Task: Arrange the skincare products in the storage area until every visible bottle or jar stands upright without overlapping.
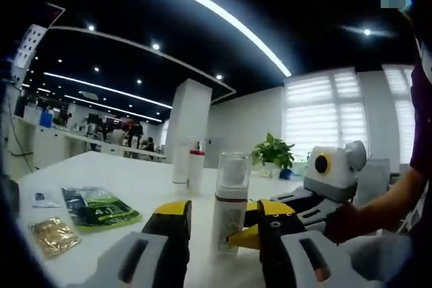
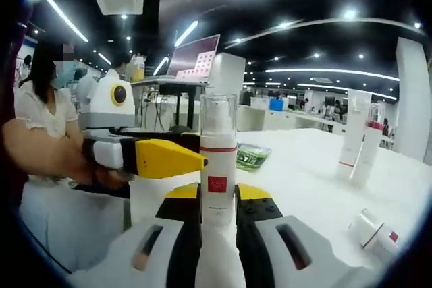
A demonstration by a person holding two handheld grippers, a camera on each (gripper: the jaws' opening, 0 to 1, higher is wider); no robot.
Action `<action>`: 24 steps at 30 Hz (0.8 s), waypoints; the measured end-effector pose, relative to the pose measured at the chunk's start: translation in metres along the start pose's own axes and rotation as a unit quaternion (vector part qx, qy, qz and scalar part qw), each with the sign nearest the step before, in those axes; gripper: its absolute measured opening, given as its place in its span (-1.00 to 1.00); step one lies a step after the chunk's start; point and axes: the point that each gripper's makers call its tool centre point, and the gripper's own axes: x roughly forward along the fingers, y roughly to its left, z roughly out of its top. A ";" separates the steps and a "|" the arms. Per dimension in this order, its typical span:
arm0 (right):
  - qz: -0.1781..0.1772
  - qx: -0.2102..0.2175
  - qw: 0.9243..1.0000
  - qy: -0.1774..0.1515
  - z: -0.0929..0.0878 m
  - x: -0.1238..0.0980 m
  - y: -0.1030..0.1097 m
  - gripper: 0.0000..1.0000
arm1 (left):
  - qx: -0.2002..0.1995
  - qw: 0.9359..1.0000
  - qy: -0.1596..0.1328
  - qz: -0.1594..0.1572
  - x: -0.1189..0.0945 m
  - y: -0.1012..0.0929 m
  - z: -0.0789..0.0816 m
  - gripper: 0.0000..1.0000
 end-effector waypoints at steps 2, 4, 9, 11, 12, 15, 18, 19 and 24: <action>-0.024 0.030 0.999 -0.011 0.005 -0.002 -0.013 -0.67 | -0.005 1.000 -0.022 0.018 -0.008 0.000 0.003 -0.20; -0.053 0.058 0.997 -0.022 0.011 -0.003 -0.029 -0.67 | 0.006 0.998 -0.039 0.053 -0.022 0.002 0.001 -0.19; -0.116 0.066 0.991 -0.022 0.017 0.005 -0.065 -0.67 | 0.041 0.994 -0.053 0.086 -0.035 0.010 -0.002 -0.11; -0.148 0.080 0.985 -0.033 0.022 0.011 -0.082 -0.67 | 0.047 0.992 -0.057 0.104 -0.036 0.020 -0.004 -0.11; -0.162 0.084 0.983 -0.031 0.022 0.013 -0.090 -0.67 | 0.049 0.992 -0.050 0.107 -0.036 0.023 -0.007 -0.10; -0.196 0.098 0.975 -0.031 0.020 0.022 -0.112 -0.67 | 0.048 0.992 -0.043 0.112 -0.037 0.030 -0.012 -0.10; -0.246 0.097 0.964 -0.028 0.017 0.029 -0.140 -0.67 | 0.043 0.992 -0.034 0.115 -0.037 0.033 -0.017 -0.10; -0.258 0.105 0.960 -0.030 0.016 0.031 -0.147 -0.67 | 0.050 0.992 -0.032 0.115 -0.037 0.033 -0.017 -0.11; -0.315 0.123 0.941 -0.014 0.002 0.039 -0.176 -0.67 | 0.075 0.990 -0.020 0.115 -0.035 0.031 -0.023 -0.10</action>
